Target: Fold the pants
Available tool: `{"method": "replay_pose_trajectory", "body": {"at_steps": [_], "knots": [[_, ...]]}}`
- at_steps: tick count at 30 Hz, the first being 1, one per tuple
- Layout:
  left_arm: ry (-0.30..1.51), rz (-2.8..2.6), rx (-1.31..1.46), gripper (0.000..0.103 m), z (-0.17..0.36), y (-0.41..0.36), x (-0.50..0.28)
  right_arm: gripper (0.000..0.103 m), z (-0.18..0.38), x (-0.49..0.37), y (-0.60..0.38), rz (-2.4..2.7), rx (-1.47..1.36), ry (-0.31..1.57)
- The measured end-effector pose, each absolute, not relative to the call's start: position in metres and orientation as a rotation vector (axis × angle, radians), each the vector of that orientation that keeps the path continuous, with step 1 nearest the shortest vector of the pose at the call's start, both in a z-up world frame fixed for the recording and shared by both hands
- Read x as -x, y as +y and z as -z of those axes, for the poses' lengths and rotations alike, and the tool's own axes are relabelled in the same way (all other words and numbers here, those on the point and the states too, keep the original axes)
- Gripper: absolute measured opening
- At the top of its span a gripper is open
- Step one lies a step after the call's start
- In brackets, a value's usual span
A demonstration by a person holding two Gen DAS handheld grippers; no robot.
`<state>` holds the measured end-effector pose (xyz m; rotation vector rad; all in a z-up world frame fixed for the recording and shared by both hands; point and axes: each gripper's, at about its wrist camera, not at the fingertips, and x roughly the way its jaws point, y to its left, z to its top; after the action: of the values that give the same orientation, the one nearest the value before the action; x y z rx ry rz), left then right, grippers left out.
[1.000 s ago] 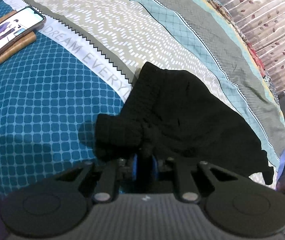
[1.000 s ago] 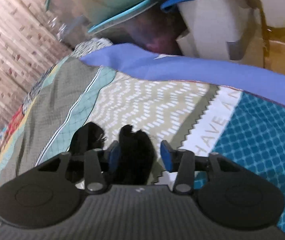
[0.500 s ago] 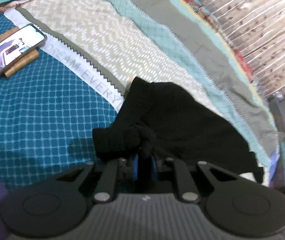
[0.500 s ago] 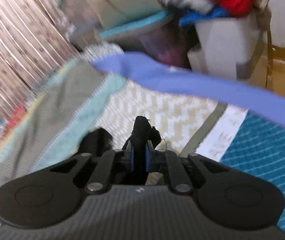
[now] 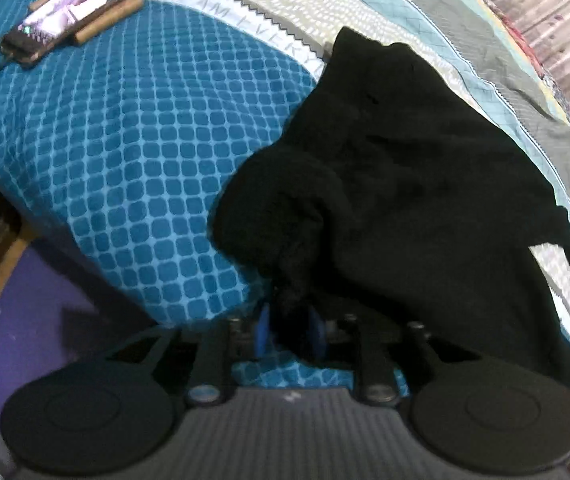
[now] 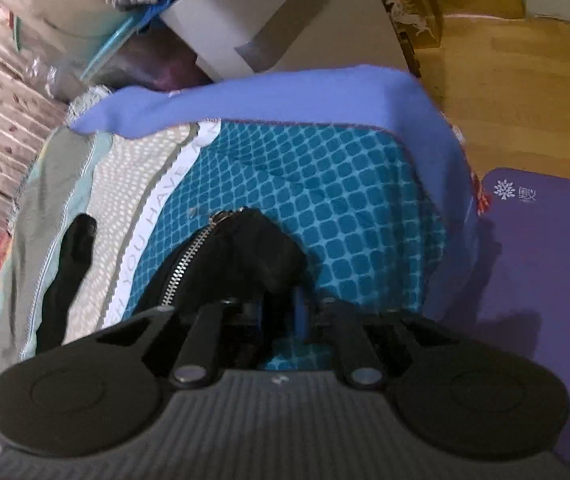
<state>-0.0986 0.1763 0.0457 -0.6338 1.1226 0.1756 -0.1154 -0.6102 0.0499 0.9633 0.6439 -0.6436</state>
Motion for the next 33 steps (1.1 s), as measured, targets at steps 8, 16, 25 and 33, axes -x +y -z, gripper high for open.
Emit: {"method": "replay_pose_trajectory", "body": {"at_steps": [8, 16, 25, 33], "knots": [[0.892, -0.229, 0.585, 0.036, -0.106, 0.228, 0.113, 0.062, -0.122, 0.117, -0.608, 0.767, -0.755, 0.481], [0.848, -0.196, 0.364, 0.059, -0.127, 0.232, -0.019, 0.062, -0.158, -0.011, -0.551, 0.445, -0.584, 0.553], [0.974, -0.144, 0.351, 0.086, -0.06, 0.2, -0.16, 0.064, -0.114, -0.203, -0.521, 0.333, -0.521, 0.693], [1.01, -0.165, 0.271, 0.052, -0.035, 0.181, -0.196, 0.061, -0.066, -0.3, -0.532, 0.473, -0.431, 0.853]]}}
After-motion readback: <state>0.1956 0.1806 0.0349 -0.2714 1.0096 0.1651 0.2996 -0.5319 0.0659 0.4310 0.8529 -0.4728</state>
